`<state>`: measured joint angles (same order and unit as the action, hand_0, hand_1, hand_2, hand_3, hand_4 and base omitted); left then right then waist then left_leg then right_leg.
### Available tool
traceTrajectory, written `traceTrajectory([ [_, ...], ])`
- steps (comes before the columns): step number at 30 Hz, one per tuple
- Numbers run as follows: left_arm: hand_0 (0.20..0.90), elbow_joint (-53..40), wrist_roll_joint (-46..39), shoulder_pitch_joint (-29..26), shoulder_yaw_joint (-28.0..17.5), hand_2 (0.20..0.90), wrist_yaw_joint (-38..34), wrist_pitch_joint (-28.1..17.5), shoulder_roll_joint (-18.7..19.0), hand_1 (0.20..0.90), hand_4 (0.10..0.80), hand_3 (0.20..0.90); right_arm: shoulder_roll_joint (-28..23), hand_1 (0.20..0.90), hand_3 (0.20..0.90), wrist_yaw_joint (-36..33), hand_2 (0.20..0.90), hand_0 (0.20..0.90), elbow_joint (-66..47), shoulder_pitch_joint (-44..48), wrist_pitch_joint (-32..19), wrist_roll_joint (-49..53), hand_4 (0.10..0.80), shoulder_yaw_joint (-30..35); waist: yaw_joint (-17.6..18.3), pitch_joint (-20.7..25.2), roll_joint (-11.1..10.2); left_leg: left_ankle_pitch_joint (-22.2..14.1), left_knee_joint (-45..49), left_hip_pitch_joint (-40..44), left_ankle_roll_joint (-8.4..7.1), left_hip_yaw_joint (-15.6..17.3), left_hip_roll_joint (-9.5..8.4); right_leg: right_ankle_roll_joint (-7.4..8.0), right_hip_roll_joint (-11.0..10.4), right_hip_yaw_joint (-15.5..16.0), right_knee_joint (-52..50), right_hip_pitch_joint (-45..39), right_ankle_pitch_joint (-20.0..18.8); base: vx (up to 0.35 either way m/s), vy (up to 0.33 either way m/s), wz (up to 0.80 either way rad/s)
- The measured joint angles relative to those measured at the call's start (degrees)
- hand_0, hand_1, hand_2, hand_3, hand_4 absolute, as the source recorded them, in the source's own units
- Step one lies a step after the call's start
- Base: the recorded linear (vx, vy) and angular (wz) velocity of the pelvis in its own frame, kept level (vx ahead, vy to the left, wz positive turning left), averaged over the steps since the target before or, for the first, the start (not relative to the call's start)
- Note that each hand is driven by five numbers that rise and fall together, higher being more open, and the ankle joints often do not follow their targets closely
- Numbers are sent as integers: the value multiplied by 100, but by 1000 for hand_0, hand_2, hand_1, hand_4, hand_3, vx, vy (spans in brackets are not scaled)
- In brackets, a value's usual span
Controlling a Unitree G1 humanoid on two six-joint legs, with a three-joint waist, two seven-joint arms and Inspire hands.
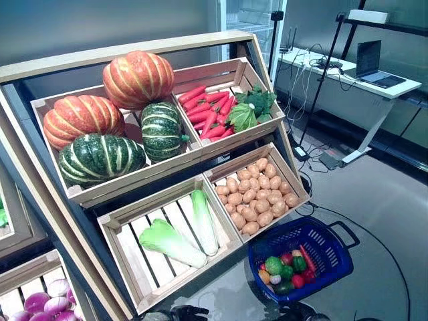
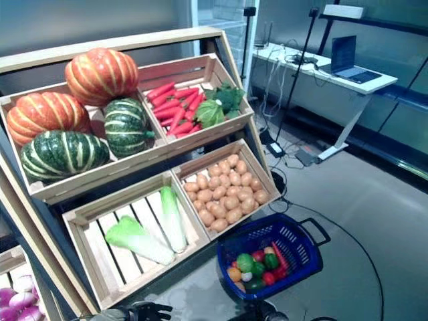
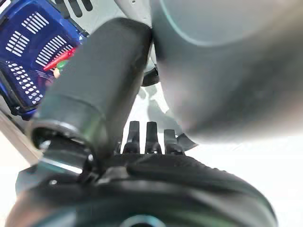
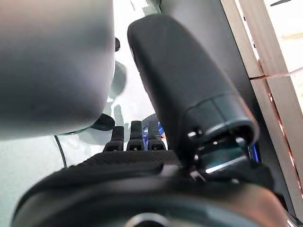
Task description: Put vegetables into the basket
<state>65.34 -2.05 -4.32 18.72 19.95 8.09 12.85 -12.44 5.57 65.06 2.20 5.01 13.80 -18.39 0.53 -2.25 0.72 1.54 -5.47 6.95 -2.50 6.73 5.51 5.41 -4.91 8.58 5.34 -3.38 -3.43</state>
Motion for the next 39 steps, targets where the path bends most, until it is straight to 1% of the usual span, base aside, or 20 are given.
traceTrajectory([
  [11,900,1,21,0,2,900,97,60,0,900,800,900,0,900,900,0,900,900,0,2,0,0,800,0,1,-2,1,0,0,-17,0,2,2,-3,2,-1,0,22,1,0,0,0],
  [15,900,-14,241,-13,16,900,121,31,0,900,800,900,0,900,900,0,900,900,0,5,0,1,800,0,7,-2,1,1,11,-46,-1,5,2,-3,3,-4,0,59,1,0,0,0],
  [18,900,-155,317,-56,130,900,256,-87,34,900,800,900,-1,900,900,0,900,900,-6,32,0,1,800,-9,26,-8,11,5,35,-66,-5,8,0,-2,4,-9,0,74,-1,0,0,0],
  [20,900,-432,375,-55,264,900,376,-135,107,900,800,900,-7,900,900,1,900,900,-10,43,1,1,800,-9,19,-22,22,7,35,-69,-8,9,0,3,6,-10,0,78,-4,0,0,0],
  [22,900,-936,474,-62,469,900,538,-187,245,900,800,900,-19,900,900,0,900,900,-19,61,3,1,800,-10,20,-52,55,7,35,-70,-8,11,0,2,5,-14,0,80,-4,0,0,0],
  [24,900,-2006,482,-60,777,900,754,-184,616,900,800,900,-74,900,900,2,900,900,-152,69,38,1,800,-24,17,-141,103,12,35,-75,-11,17,0,22,5,-20,0,87,-18,0,0,0],
  [27,900,-3296,441,-206,805,900,1049,-228,1031,900,800,900,-174,900,900,2,900,900,-260,69,89,4,800,-51,12,-194,186,14,34,-81,-14,16,2,41,7,-20,1,89,-31,0,0,0],
  [29,900,-4021,441,-383,803,900,1265,-232,1284,900,800,900,-253,900,900,2,900,900,-258,69,89,3,800,-51,4,-228,246,25,34,-85,-33,14,-2,43,4,-19,1,90,-30,0,0,0],
  [30,900,-4218,440,-462,803,900,1314,-243,1359,900,800,900,-277,900,900,2,900,900,-255,66,89,3,800,-51,9,-231,263,26,34,-85,-34,14,-3,43,5,-19,1,91,-30,0,0,0],
  [34,900,-5137,334,-584,754,900,1380,-252,1783,900,800,900,-299,900,900,1,900,900,-238,21,83,3,800,-48,21,-250,284,25,34,-89,-37,15,9,41,15,-18,2,95,-27,31,-5,0],
  [37,900,-5673,180,-589,444,900,1300,-246,1976,900,800,900,-300,900,900,2,900,900,-230,-16,29,3,800,-7,-8,-260,294,25,35,-92,-38,-5,10,42,14,-13,3,94,-27,0,0,0],
  [39,900,-5879,172,-588,232,900,1184,-248,2030,900,800,900,-308,900,900,0,900,900,-231,-41,-5,5,800,10,-34,-261,298,27,34,-93,-41,-14,12,41,14,-6,3,90,-27,0,0,0],
])
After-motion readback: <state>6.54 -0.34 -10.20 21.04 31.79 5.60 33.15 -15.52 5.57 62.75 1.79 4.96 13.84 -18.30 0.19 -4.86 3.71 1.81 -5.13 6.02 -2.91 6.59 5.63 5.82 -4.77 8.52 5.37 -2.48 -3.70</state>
